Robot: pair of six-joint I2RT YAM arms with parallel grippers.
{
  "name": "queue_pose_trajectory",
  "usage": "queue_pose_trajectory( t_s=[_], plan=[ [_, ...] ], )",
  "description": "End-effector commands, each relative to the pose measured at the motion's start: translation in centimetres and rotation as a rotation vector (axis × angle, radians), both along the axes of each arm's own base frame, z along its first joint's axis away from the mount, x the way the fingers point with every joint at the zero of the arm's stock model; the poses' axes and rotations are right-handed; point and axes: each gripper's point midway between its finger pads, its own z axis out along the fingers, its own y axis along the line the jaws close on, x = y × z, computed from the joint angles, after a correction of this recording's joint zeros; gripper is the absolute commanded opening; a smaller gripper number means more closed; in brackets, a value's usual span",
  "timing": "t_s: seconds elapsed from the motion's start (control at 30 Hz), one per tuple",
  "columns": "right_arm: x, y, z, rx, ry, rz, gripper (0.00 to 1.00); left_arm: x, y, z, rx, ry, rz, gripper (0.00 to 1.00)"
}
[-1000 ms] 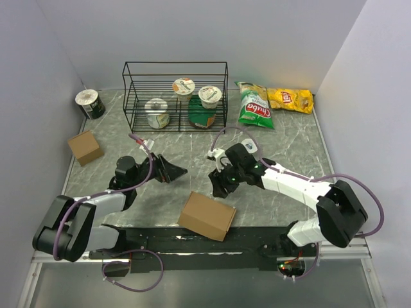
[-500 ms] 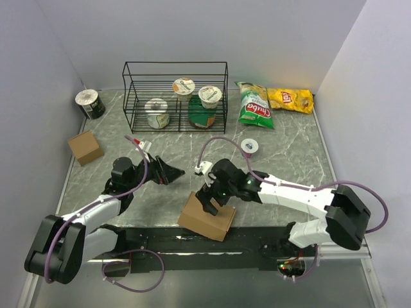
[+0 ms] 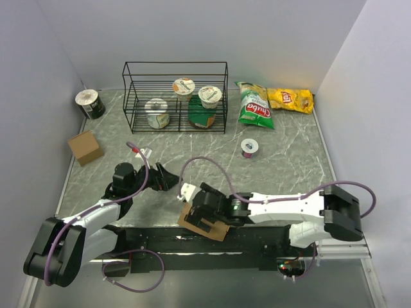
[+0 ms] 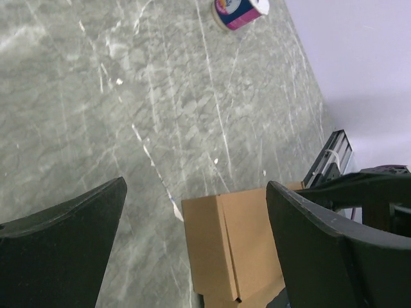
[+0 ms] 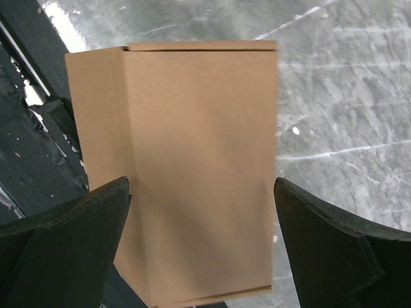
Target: Fold the paper box
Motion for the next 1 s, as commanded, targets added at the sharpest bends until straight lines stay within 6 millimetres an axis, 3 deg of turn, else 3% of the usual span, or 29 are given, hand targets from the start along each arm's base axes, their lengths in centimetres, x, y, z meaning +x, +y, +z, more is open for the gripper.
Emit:
queue_pose_trajectory(
  t_s=[0.0,0.17,0.4,0.63,0.77,0.83,0.9,0.97],
  plan=[
    [0.1,1.7,0.8,-0.032,-0.082,0.013,1.0,0.0,0.2,0.5,-0.006,-0.045,0.008,0.96],
    [-0.2,2.1,-0.5,-0.099,-0.068,0.034,1.0,0.1,0.2,0.8,-0.005,-0.059,0.005,0.96],
    [0.2,0.7,-2.5,-0.206,-0.077,-0.005,0.98,0.0,0.1,0.8,-0.008,-0.065,-0.001,0.96],
    [0.2,0.0,-3.4,-0.231,-0.073,-0.03,0.67,-0.2,0.2,0.8,-0.009,-0.069,0.001,0.96],
    [0.2,-0.4,-4.0,-0.254,-0.07,-0.042,0.6,-0.3,0.2,0.8,-0.01,-0.071,-0.002,0.96],
    [0.3,-0.5,-4.1,-0.25,-0.071,-0.063,0.61,-0.5,0.0,0.9,-0.017,-0.085,-0.022,0.96],
    [0.4,-0.4,-3.2,-0.221,-0.072,-0.082,0.69,-0.8,-0.1,0.9,-0.025,-0.102,-0.037,0.96],
    [1.0,0.0,-1.8,-0.173,-0.051,-0.11,0.96,-1.6,-0.4,1.1,-0.04,-0.138,-0.083,0.96]
  ],
)
